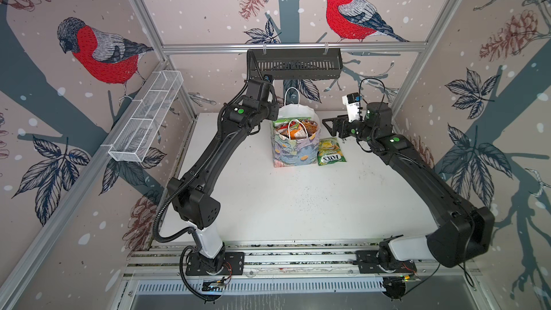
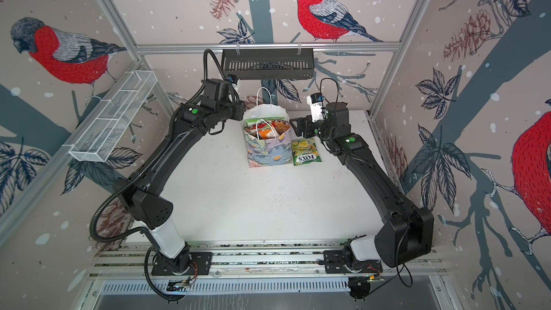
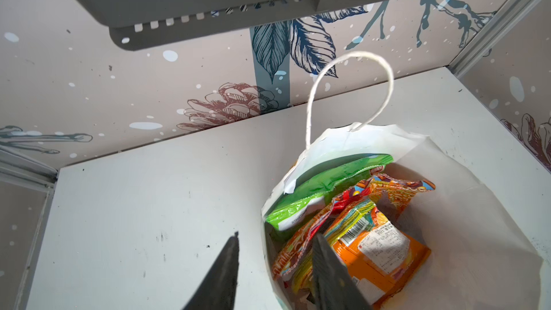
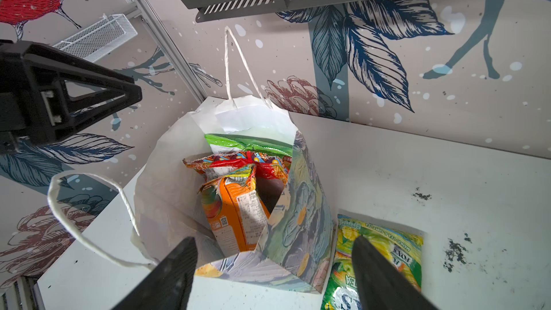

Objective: Take the snacks out of the paper bag
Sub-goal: Move the paper bag to the top-center of the table.

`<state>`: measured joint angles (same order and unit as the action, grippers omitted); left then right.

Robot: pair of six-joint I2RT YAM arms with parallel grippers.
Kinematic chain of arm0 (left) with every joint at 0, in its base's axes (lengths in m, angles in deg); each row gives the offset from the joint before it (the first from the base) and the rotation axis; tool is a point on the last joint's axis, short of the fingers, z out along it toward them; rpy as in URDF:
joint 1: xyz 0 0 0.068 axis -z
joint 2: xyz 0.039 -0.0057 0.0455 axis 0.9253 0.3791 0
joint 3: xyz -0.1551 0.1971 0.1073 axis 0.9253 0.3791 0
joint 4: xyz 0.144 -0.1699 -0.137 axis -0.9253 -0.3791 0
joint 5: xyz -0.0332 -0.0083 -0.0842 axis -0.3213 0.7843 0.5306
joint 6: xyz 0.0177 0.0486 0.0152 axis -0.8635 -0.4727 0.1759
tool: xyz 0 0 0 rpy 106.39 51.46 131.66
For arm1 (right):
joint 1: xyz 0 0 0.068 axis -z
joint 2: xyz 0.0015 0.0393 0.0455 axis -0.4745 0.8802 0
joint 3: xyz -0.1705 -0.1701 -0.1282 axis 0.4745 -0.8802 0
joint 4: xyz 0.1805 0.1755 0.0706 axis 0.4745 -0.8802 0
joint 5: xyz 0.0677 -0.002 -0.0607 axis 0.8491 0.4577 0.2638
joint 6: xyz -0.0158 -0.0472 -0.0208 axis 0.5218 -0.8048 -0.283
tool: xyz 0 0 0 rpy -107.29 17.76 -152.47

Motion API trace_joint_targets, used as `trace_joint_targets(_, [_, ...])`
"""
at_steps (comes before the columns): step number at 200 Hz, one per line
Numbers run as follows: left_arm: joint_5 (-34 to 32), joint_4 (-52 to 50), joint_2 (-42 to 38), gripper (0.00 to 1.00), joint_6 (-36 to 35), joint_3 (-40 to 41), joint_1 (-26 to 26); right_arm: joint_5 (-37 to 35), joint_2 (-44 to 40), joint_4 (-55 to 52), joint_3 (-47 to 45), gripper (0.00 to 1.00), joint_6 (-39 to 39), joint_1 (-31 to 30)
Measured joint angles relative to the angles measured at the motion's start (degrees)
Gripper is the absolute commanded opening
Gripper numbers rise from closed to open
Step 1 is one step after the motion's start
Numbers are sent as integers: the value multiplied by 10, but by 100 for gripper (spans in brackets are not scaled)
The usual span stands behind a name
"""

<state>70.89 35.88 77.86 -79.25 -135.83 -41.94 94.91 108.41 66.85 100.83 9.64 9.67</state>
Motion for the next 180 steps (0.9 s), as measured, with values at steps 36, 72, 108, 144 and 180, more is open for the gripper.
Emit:
trace_joint_targets(36, [37,-6,23,41,17,22,-19,7,-12,2,-14,83,0,7])
trace_joint_targets(72, [61,-1,23,40,32,54,-25,14,-18,6,-22,83,0,12])
trace_joint_targets(108, [75,11,26,29,36,70,-26,20,-20,14,-27,83,0,14])
trace_joint_targets(144, [84,13,44,7,35,74,-27,20,-22,14,-32,83,10,14])
trace_joint_targets(180, [74,4,57,0,31,56,-27,20,-7,14,-30,85,13,14])
